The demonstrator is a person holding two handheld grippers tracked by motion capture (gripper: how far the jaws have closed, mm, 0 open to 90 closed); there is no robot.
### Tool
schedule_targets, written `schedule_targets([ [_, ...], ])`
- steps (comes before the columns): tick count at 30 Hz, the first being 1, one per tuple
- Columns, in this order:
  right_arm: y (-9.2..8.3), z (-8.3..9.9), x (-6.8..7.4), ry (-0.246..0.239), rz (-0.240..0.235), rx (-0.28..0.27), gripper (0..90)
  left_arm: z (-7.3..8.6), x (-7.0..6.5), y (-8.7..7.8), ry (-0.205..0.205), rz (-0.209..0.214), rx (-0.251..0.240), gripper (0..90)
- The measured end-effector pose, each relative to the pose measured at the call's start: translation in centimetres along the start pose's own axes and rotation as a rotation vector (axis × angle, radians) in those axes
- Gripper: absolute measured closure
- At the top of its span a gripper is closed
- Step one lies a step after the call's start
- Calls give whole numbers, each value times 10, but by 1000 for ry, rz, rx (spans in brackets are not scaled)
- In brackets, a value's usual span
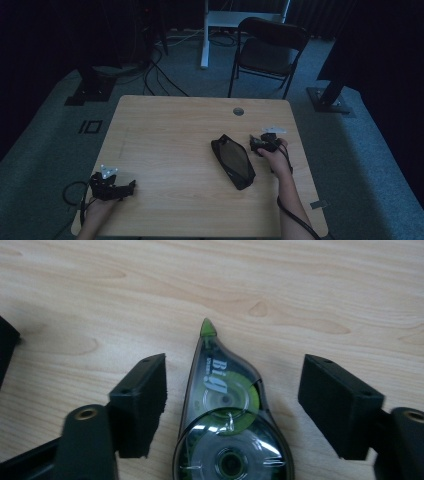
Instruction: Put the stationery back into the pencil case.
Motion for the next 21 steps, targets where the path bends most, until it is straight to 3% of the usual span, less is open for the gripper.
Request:
schedule_targets([
  [7, 6, 3, 1, -34, 2, 34, 352, 0, 0, 0, 0, 0, 0, 6],
  [11, 7, 2, 2, -25, -4, 35, 381, 0, 0, 0, 0, 0, 0, 6],
  [15, 7, 2, 2, -19, -3, 32, 452, 0, 0, 0, 0, 0, 0, 6],
  [16, 6, 2, 3, -15, 2, 28, 507, 0, 0, 0, 0, 0, 0, 6],
  [21, 5, 2, 5, 3, 4, 34, 516, 0, 0, 0, 0, 0, 0, 6],
])
Point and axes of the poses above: each handheld gripper's, and its own axes: y roughly forward along the jaws, z roughly out of its underside, x roughly to its left, the point moved 8 cm from there along y, roughly forward along the jaws, and after that the axes turned 5 degrees about -y, right-handed, at the moved point
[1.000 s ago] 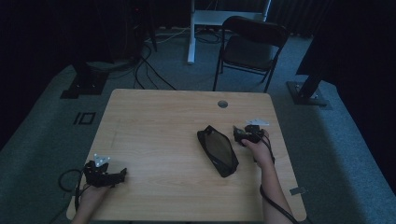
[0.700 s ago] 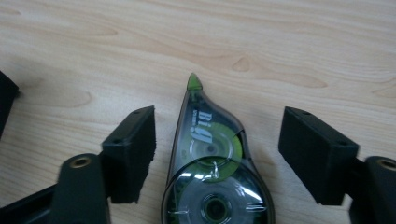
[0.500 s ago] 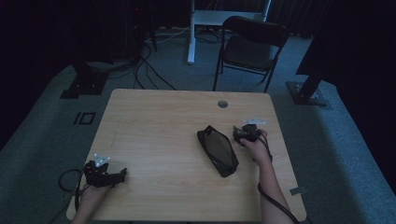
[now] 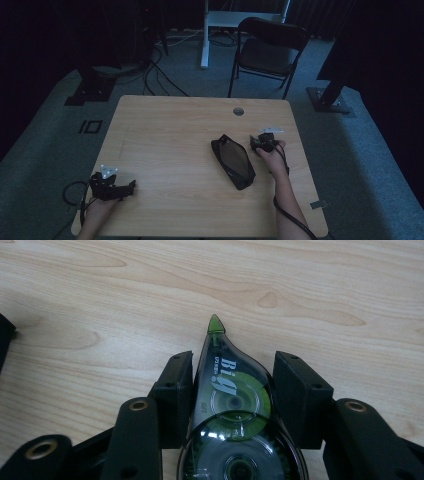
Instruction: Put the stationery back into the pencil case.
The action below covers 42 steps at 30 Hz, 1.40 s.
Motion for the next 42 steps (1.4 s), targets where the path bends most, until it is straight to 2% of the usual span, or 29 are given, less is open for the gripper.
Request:
schedule_targets([
  [9, -10, 0, -3, 25, -5, 0, 518, 0, 0, 0, 0, 0, 0, 6],
  [21, -39, -13, -8, 34, 0, -49, 520, 0, 0, 0, 0, 0, 0, 6],
  [26, -49, -18, -6, 24, -1, -51, 520, 0, 0, 0, 0, 0, 0, 6],
  [31, -66, -26, 3, 21, -18, -71, 520, 0, 0, 0, 0, 0, 0, 6],
  [38, -79, -36, 12, 7, -36, -98, 520, 0, 0, 0, 0, 0, 0, 6],
  [40, -82, -37, 16, 19, -50, -100, 520, 0, 0, 0, 0, 0, 0, 6],
  [42, -85, -38, 19, 9, -44, -95, 520, 0, 0, 0, 0, 0, 0, 6],
])
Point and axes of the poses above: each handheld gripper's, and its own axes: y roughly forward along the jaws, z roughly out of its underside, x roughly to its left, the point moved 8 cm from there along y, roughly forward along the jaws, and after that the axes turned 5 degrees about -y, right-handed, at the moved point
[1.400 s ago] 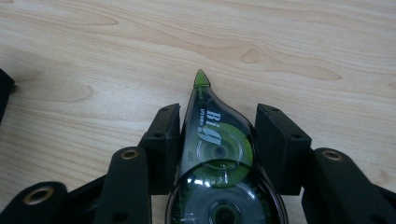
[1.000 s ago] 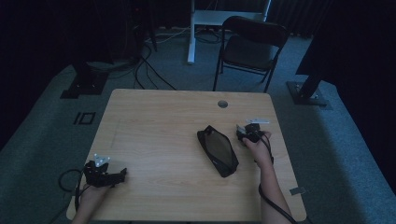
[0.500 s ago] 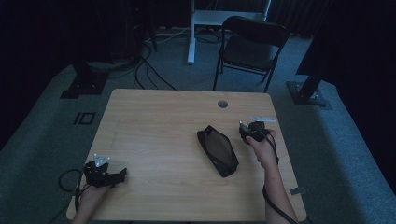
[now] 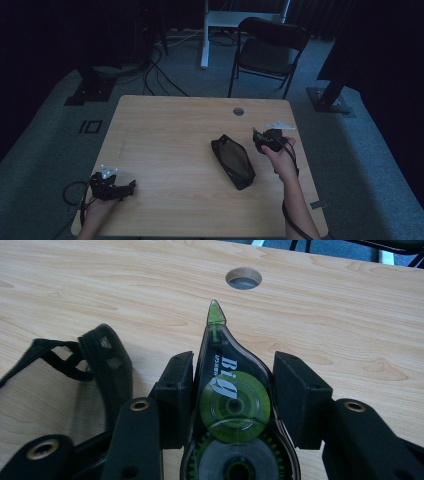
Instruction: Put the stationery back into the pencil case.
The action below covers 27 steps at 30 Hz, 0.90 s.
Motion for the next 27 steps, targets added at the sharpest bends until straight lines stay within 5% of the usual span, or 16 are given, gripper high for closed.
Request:
schedule_targets([
  [27, -25, -21, 66, -13, -84, -35, 519, -1, 0, 0, -5, -4, 0, 6],
])
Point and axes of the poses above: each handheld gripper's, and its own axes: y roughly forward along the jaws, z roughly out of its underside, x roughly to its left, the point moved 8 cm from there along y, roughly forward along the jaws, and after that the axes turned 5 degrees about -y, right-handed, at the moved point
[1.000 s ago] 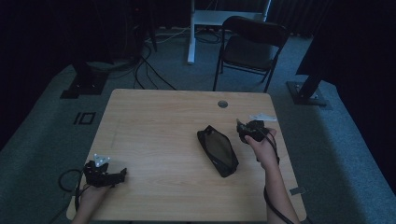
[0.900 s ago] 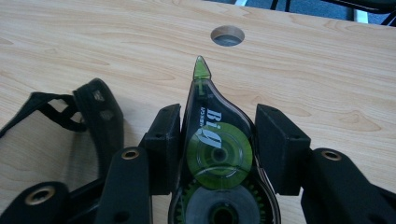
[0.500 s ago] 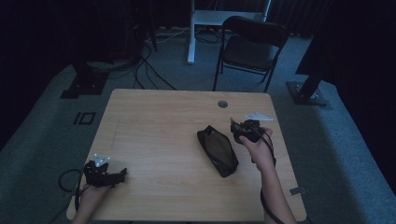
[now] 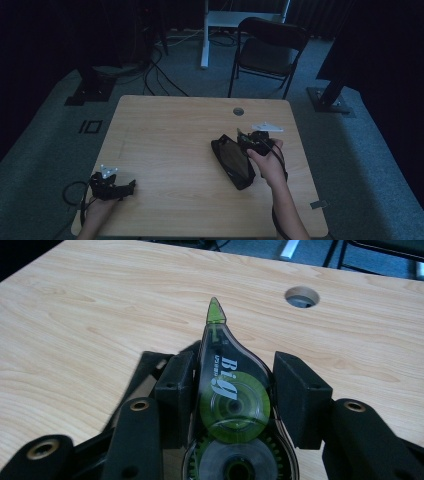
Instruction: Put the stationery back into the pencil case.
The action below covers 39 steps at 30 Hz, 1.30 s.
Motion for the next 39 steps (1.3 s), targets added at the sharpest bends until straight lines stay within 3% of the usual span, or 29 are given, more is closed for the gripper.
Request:
schedule_targets([
  [8, 5, 4, 18, 0, -32, 10, 520, 0, 0, 0, 0, 0, 1, 6],
  [21, 16, 14, 35, 4, -43, 51, 520, 0, 0, 0, 0, -1, 1, 6],
  [39, 36, 35, 38, -32, -36, 154, 520, 0, 0, 0, 0, 0, 1, 6],
])
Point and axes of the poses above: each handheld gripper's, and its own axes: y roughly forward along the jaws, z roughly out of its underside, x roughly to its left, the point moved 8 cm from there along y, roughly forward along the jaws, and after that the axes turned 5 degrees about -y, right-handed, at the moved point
